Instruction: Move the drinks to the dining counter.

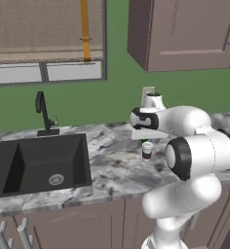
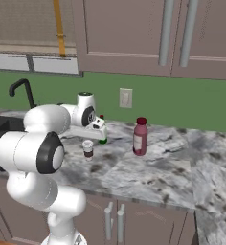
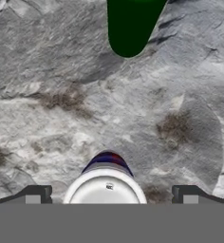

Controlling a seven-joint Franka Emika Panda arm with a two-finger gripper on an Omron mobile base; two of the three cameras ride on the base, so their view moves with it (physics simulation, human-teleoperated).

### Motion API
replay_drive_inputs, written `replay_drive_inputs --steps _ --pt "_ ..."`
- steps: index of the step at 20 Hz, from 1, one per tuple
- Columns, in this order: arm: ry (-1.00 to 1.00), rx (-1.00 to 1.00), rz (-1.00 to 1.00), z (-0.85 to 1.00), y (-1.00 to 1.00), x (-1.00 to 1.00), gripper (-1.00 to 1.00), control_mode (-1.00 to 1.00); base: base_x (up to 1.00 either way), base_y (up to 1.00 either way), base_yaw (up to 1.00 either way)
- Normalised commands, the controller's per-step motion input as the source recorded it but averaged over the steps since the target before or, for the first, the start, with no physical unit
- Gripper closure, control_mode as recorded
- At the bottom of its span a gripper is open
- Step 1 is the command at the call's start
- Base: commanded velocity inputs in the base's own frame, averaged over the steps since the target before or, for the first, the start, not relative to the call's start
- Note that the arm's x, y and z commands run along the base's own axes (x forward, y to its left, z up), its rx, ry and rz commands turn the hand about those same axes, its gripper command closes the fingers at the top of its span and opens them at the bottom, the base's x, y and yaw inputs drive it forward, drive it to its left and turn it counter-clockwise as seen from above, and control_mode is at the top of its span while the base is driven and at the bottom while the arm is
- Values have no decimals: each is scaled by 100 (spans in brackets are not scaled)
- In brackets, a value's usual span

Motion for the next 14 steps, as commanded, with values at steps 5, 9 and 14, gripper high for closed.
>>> replay_drive_inputs --steps 5,9,14 --pt "0 0 0 -10 0 0 -100 -100 0 0 0" --pt "0 0 0 -22 0 0 -100 -100 0 0 0" --pt "0 0 0 -12 0 -1 -100 -100 0 0 0"
